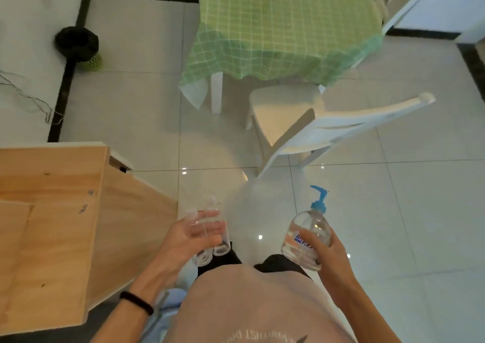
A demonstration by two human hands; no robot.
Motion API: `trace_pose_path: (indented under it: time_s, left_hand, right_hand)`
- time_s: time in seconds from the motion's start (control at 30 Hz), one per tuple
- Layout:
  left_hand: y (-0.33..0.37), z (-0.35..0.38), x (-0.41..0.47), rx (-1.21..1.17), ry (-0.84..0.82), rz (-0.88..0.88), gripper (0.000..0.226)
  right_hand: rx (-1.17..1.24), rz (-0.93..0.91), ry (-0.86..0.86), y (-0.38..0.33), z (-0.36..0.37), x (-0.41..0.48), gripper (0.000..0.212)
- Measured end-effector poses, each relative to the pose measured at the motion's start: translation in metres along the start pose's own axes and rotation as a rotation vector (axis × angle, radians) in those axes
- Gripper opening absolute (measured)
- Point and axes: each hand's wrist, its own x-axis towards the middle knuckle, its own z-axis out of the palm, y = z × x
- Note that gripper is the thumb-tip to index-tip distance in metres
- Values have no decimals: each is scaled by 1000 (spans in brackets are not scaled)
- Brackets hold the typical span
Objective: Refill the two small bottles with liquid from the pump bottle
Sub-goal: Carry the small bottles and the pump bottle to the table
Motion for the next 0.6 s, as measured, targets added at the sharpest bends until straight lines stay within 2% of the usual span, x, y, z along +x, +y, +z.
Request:
trace_pose_path:
  time_s: [0.13,0.33,0.5,0.6]
  left_hand:
    - [-6,50,7,82,-99,-10,62]
    - [-13,137,9,228,-246,-13,62]
    - [-36,232,2,324,-380,-18,62]
    - [-53,284,0,361,-438,-46,68]
  right_hand:
    - [113,11,43,19,-40,-14,81]
    - [245,25,130,51,-107,-36,87]
    - [341,76,211,95,-184,-62,61]
    - [396,100,269,120,-224,-77,61]
